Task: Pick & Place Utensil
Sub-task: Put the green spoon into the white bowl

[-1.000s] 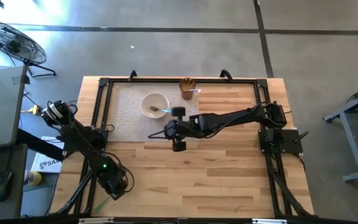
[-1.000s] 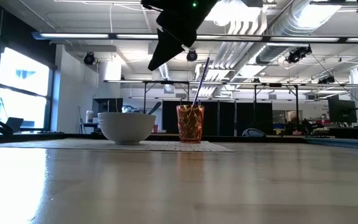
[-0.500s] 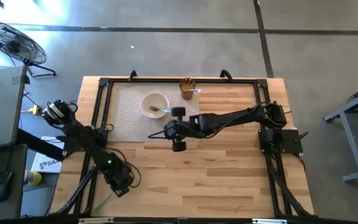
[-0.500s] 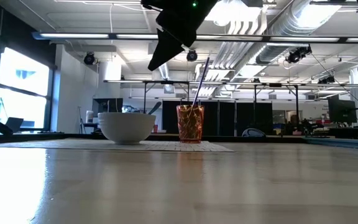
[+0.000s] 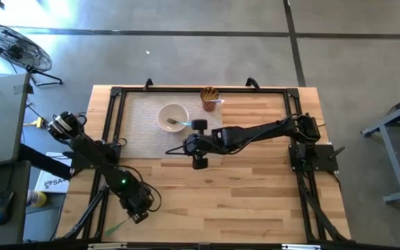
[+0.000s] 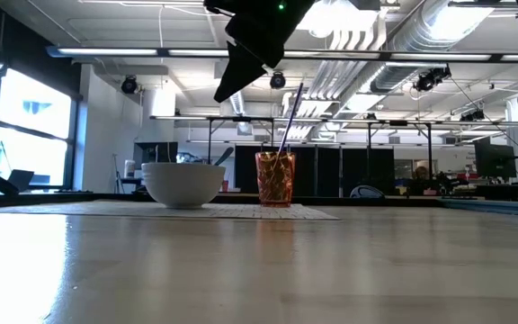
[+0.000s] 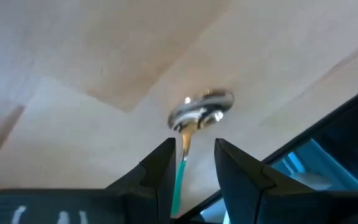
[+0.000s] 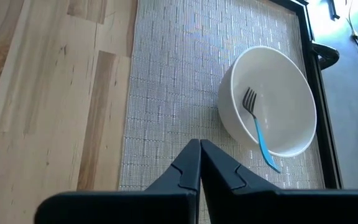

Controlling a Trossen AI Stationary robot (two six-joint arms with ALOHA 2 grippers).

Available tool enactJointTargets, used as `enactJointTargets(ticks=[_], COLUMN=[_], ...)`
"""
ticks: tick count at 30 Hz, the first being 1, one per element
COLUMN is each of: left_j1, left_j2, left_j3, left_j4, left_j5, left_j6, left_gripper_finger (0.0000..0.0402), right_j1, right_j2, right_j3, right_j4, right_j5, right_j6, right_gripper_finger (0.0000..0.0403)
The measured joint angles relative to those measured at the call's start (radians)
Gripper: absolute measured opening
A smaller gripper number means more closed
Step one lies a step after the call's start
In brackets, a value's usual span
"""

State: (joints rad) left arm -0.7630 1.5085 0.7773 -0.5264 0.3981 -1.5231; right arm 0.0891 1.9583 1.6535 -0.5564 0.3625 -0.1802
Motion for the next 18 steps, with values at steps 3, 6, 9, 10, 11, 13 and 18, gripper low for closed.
enactJointTargets(ticks=[3, 6, 9, 10, 11, 13, 18], left_j1=[-0.039, -0.081, -0.1, -0.102, -0.101, -0.101, -0.101], left_j2=[0.001, 0.014, 0.039, 0.048, 0.056, 0.075, 0.101], left_j3=[0.0, 0.001, 0.001, 0.001, 0.001, 0.001, 0.001], left_j4=[0.001, 0.001, 0.005, 0.006, 0.007, 0.017, 0.021], left_j5=[0.011, 0.021, 0.034, 0.033, 0.034, 0.045, 0.086], left_j6=[-0.009, -0.036, -0.053, -0.053, -0.053, -0.053, -0.052], left_gripper_finger=[0.0108, 0.0108, 0.0108, 0.0108, 0.0108, 0.0108, 0.0108], right_j1=[0.0, 0.0, 0.0, 0.0, 0.0, 0.0, 0.0], right_j2=[0.0, 0.0, 0.0, 0.0, 0.0, 0.0, 0.0], right_j3=[0.0, 0.0, 0.0, 0.0, 0.0, 0.0, 0.0], right_j4=[0.0, 0.0, 0.0, 0.0, 0.0, 0.0, 0.0], right_j5=[-0.006, -0.006, -0.006, -0.006, -0.006, -0.006, -0.006], right_j6=[0.0, 0.0, 0.001, 0.005, 0.011, 0.022, 0.025], right_gripper_finger=[0.0002, 0.0004, 0.0002, 0.0002, 0.0001, 0.0002, 0.0003])
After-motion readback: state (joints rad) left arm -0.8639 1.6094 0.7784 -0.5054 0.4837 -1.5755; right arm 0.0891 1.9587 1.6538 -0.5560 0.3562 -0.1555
